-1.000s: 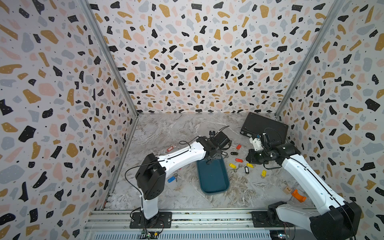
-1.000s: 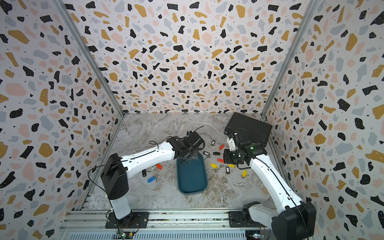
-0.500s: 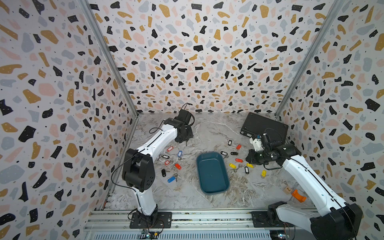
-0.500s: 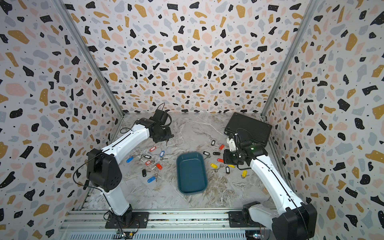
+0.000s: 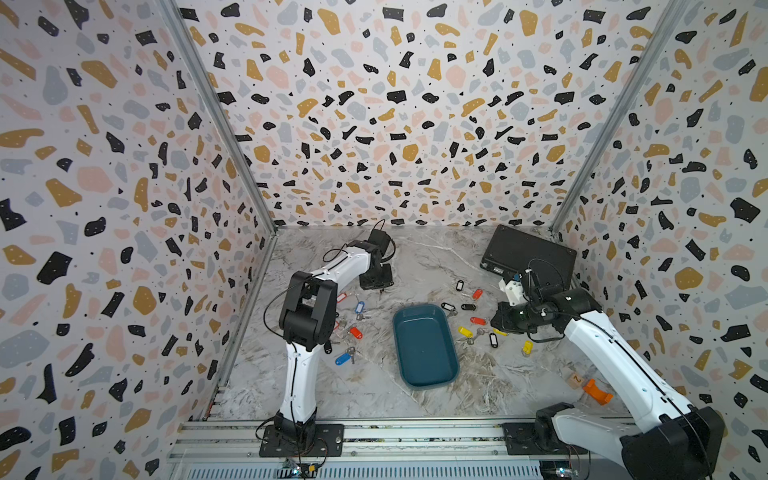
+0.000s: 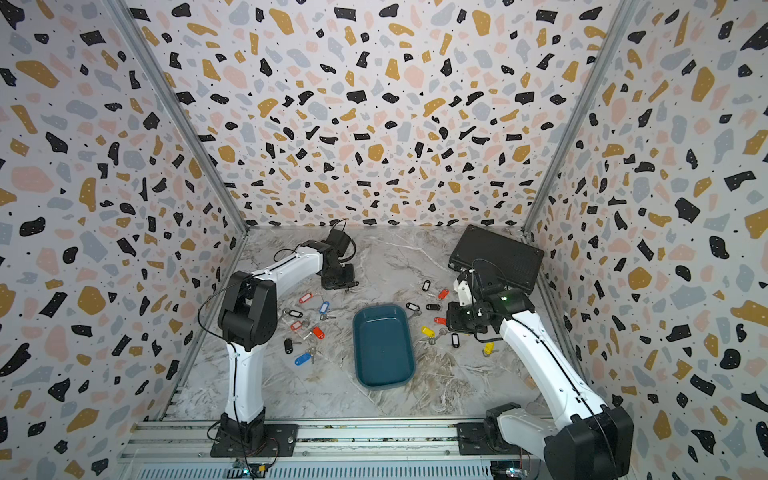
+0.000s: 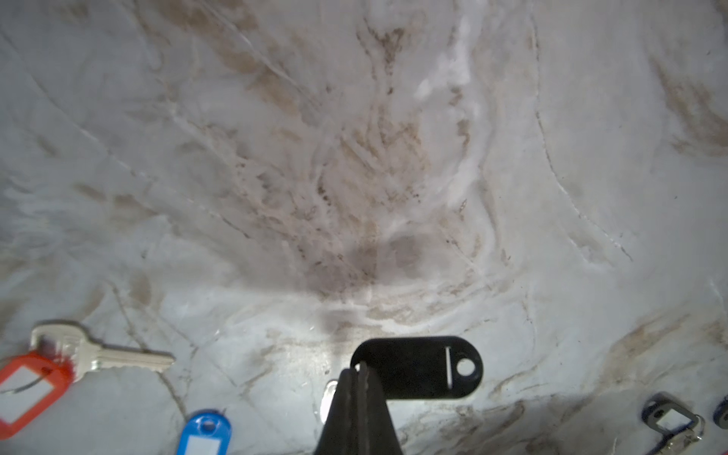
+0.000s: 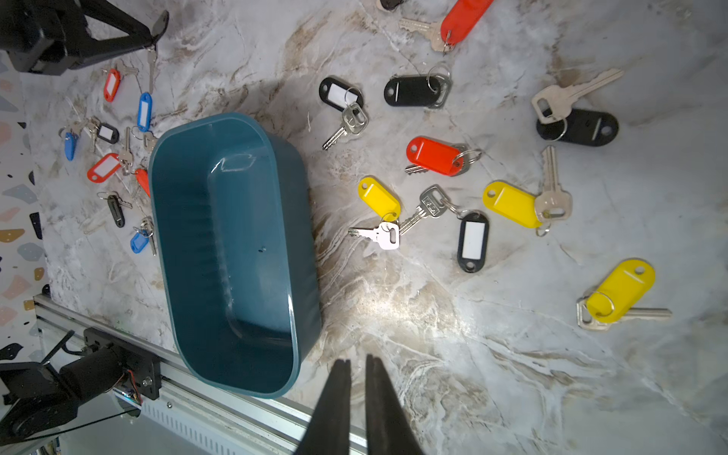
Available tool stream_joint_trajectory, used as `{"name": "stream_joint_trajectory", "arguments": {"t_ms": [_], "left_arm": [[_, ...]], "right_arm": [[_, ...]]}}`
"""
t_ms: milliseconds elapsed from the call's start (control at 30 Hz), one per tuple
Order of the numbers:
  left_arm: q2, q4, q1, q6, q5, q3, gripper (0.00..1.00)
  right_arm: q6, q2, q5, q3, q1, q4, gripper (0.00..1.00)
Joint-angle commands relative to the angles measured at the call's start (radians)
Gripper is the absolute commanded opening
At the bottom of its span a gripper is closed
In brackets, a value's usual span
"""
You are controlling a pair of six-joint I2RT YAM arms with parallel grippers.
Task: Take the keys out of the storage box
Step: Place the key at the center of the board.
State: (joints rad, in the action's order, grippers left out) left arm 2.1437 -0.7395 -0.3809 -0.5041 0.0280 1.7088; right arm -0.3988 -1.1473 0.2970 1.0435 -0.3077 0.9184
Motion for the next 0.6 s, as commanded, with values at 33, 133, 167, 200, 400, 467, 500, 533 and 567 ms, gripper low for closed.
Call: {"name": "stream_joint_trajectory", "arguments": {"t_ms": [33, 133, 167, 200, 400, 467, 500, 533, 567], "left_arm": [[-0.046, 0.003, 0.012, 0.032, -0.047, -0.026, 0.28], [-0.089, 0.010, 0.016, 0.039, -0.075, -0.070, 0.36], [-0.103, 0.007, 0.019, 0.041, -0.091, -0.082, 0.44], [-0.111, 0.005, 0.021, 0.043, -0.103, -0.091, 0.52], [-0.270, -0.006, 0.031, 0.058, -0.188, -0.151, 0.71], [-0.443, 0.100, 0.031, 0.080, -0.216, -0.250, 0.72], [-0.521, 0.155, 0.031, 0.100, -0.221, -0.298, 0.72], [-0.633, 0.224, 0.031, 0.129, -0.225, -0.352, 0.73], [-0.745, 0.300, 0.030, 0.160, -0.219, -0.406, 0.74]], "right_arm": [[0.009, 0.029, 0.001, -0.001, 0.001, 0.035, 0.26], [0.009, 0.029, 0.001, 0.012, 0.001, 0.039, 0.33], [0.009, 0.030, 0.002, 0.019, 0.001, 0.042, 0.36], [0.011, 0.029, 0.000, 0.025, 0.001, 0.045, 0.39], [0.046, 0.031, -0.079, 0.115, 0.002, 0.100, 0.49], [0.081, 0.023, -0.141, 0.182, 0.002, 0.122, 0.53], [0.096, 0.017, -0.173, 0.213, 0.002, 0.125, 0.55], [0.114, 0.009, -0.214, 0.250, 0.002, 0.127, 0.82], [0.132, 0.002, -0.253, 0.286, 0.002, 0.123, 0.93]]}}
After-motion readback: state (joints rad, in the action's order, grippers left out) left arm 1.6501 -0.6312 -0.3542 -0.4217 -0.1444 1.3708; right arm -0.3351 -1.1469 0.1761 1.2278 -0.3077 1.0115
